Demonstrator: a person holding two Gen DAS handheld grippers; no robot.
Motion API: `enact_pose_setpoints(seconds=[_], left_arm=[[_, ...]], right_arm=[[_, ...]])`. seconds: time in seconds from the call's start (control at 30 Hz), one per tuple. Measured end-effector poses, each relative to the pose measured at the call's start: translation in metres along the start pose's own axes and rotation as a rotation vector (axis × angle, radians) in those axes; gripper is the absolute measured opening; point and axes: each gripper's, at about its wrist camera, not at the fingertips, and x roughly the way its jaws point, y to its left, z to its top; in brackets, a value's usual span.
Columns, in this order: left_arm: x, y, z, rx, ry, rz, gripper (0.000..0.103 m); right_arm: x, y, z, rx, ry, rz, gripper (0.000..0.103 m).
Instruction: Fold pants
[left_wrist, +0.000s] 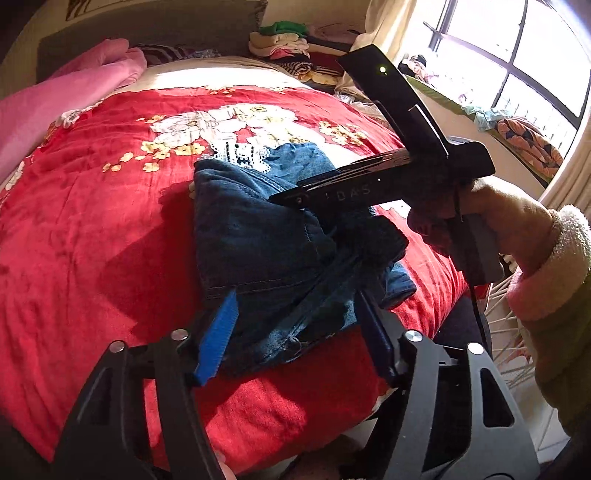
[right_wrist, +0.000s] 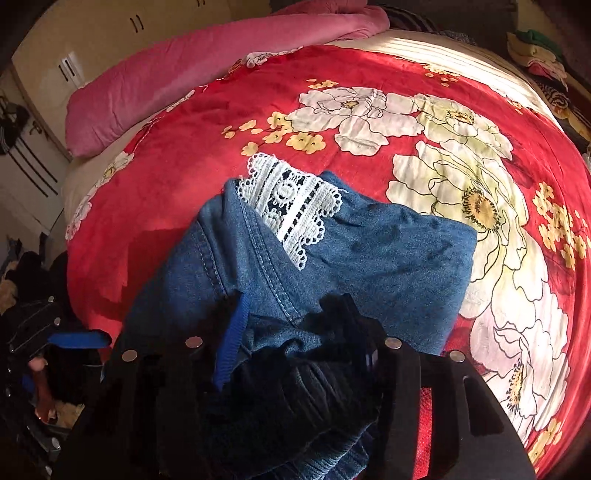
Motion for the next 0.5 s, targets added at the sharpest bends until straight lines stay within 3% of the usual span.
enact_pose_setpoints(seconds=[0.03, 0.13, 0.33, 0.5], left_arm=[[0.004, -0.002, 0.0, 0.009, 0.005, 0.0, 0.046], [0.013, -0.005, 0.0, 0.026, 0.018, 0.018, 0.032], [0.013, -0.002, -0.001, 0.019, 0.011, 0.019, 0.025], [0.01, -0.005, 0.0, 0.032, -0.006, 0.022, 0.024]], right_arm=[[0.0, 0.003, -0.001, -0.012, -0.002, 0.004, 0.028], [-0.006, 0.012, -0.001, -0.043, -0.026, -0.012, 0.014], [-0.021, 0.027, 0.014, -0.117, -0.096, -0.128, 0.008], [-0.007, 0.032, 0.031, -0.211, -0.075, -0.216, 0.008]])
